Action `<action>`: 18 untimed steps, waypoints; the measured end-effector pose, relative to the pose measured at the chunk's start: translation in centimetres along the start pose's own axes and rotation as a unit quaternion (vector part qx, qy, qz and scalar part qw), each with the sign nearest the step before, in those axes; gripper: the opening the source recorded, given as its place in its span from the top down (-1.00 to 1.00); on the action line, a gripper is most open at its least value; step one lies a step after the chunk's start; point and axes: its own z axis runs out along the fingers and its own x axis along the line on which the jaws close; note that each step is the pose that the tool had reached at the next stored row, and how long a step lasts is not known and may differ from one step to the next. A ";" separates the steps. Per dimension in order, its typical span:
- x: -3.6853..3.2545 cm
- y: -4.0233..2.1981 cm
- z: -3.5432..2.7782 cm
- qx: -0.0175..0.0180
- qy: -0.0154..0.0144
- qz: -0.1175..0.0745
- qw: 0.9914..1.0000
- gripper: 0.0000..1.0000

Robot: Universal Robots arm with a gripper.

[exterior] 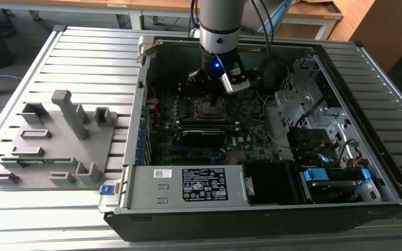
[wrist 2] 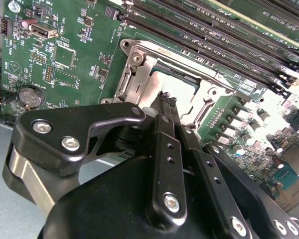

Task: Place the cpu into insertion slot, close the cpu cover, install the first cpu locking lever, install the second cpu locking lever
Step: 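Install the second cpu locking lever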

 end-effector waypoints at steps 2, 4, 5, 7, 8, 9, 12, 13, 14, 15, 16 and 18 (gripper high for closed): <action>0.00 0.00 -0.07 0.000 0.000 0.000 1.000 0.79; -0.01 0.00 -0.15 0.000 0.000 0.000 1.000 0.79; -0.01 0.00 -0.19 0.000 0.000 0.000 1.000 0.79; -0.02 0.01 -0.30 0.000 0.000 0.000 1.000 0.79; -0.02 0.01 -0.37 0.000 0.000 0.000 1.000 0.79; -0.02 0.01 -0.45 0.000 0.000 0.000 1.000 0.79; -0.04 0.02 -0.74 0.000 0.000 0.000 1.000 0.79; -0.05 0.03 -0.84 0.000 0.000 0.000 1.000 0.79; -0.05 0.03 -0.93 0.000 0.000 0.000 1.000 0.79; -0.06 0.03 -1.00 0.000 0.000 0.000 1.000 0.79; -0.06 0.03 -1.07 0.000 0.000 0.000 1.000 0.79; -0.07 0.04 -1.16 0.000 0.000 0.000 1.000 0.79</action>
